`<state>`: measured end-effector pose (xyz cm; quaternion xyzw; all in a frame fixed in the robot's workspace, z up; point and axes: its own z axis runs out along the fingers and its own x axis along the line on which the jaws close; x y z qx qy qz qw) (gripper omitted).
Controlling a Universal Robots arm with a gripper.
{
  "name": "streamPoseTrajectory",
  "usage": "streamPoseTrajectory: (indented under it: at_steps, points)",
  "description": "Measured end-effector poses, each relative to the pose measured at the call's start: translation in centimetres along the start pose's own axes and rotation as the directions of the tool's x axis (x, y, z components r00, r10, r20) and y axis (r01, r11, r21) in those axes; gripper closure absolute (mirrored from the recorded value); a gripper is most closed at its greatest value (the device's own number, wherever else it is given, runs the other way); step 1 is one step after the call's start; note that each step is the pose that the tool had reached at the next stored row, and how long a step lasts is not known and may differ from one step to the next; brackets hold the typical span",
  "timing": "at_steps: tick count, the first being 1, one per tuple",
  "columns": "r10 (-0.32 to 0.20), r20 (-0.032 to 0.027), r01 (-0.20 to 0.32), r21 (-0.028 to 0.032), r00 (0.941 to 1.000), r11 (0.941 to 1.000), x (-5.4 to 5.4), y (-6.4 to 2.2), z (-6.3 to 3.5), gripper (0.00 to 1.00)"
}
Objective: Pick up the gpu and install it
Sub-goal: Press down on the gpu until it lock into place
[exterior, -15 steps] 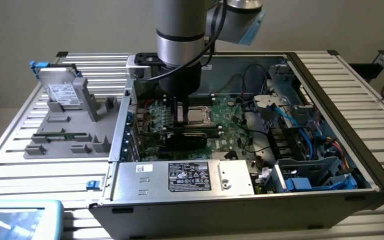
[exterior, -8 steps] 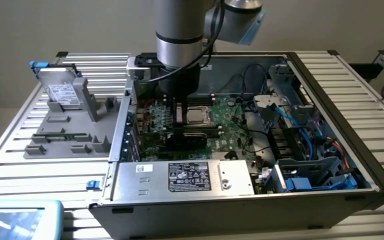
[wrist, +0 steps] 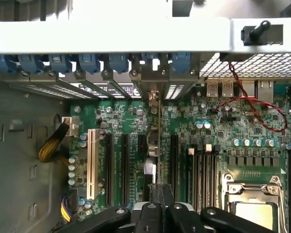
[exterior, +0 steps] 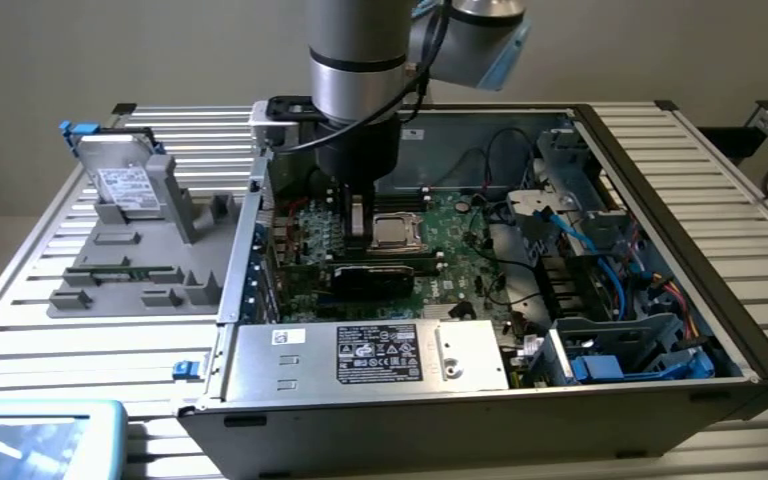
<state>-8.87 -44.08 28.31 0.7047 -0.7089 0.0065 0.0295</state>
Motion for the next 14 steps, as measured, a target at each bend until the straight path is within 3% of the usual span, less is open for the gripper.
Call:
streamPoseTrajectory:
  at_steps: [6,14]
  points:
    - [0.0,-0.0004,0.0,-0.0064,1.0,1.0,0.1,0.06,-2.02,0.88]
    - [0.0,-0.0003,0.0,-0.0065,1.0,1.0,0.1,0.06,-2.02,0.88]
